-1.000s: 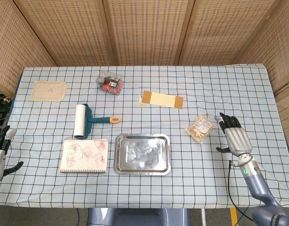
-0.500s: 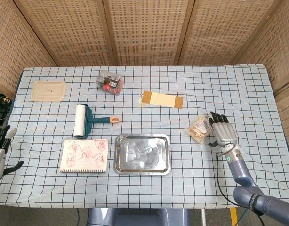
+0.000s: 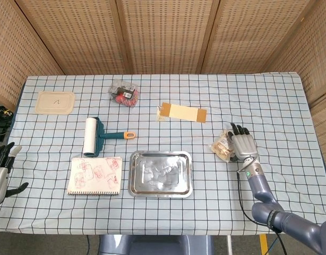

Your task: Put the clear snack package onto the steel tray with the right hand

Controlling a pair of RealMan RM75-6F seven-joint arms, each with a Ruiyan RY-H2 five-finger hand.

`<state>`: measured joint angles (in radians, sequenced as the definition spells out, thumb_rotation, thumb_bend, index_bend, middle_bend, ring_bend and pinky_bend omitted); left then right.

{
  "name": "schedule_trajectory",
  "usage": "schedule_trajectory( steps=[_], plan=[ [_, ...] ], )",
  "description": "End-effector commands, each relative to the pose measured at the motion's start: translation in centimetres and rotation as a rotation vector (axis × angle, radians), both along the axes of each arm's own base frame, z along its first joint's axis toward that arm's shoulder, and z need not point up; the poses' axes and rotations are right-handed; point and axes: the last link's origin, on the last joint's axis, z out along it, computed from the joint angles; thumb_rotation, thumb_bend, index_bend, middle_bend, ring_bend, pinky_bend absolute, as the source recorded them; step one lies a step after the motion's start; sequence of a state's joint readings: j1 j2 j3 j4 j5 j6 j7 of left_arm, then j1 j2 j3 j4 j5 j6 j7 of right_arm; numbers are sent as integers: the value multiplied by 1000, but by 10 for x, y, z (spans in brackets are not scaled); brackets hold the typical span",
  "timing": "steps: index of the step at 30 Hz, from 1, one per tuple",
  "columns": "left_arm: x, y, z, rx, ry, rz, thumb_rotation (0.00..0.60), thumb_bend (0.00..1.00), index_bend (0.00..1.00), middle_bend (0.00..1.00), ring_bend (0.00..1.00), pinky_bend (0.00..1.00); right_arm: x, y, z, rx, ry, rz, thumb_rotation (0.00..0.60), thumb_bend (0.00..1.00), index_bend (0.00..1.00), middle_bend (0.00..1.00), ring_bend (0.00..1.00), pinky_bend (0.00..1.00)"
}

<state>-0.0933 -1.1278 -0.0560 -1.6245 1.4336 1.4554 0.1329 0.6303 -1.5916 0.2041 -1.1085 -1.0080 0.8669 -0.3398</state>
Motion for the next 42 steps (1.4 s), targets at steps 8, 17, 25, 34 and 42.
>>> schedule_trajectory(
  steps=[8, 17, 25, 34, 42],
  plan=[
    [0, 0, -1, -6, -7, 6, 600, 24, 0, 0, 0, 0, 14, 10, -3, -84, -102, 113, 600, 352, 722, 544, 512, 652],
    [3, -3, 0, 3, -3, -7, 600, 24, 0, 0, 0, 0, 80, 32, 11, -84, -247, 255, 600, 353, 727, 549, 519, 662],
    [3, -3, 1, 4, -7, -8, 600, 23, 0, 0, 0, 0, 148, 62, -21, 8, -315, 342, 600, 353, 726, 549, 519, 662],
    [0, -3, 4, 4, -17, 2, 600, 23, 0, 0, 0, 0, 182, 79, -61, 57, -308, 387, 600, 255, 543, 373, 369, 350],
    [-2, -2, 6, 6, -26, 6, 600, 23, 0, 0, 0, 0, 172, 76, -63, 37, -237, 329, 600, 134, 172, 0, 0, 0]
  ],
)
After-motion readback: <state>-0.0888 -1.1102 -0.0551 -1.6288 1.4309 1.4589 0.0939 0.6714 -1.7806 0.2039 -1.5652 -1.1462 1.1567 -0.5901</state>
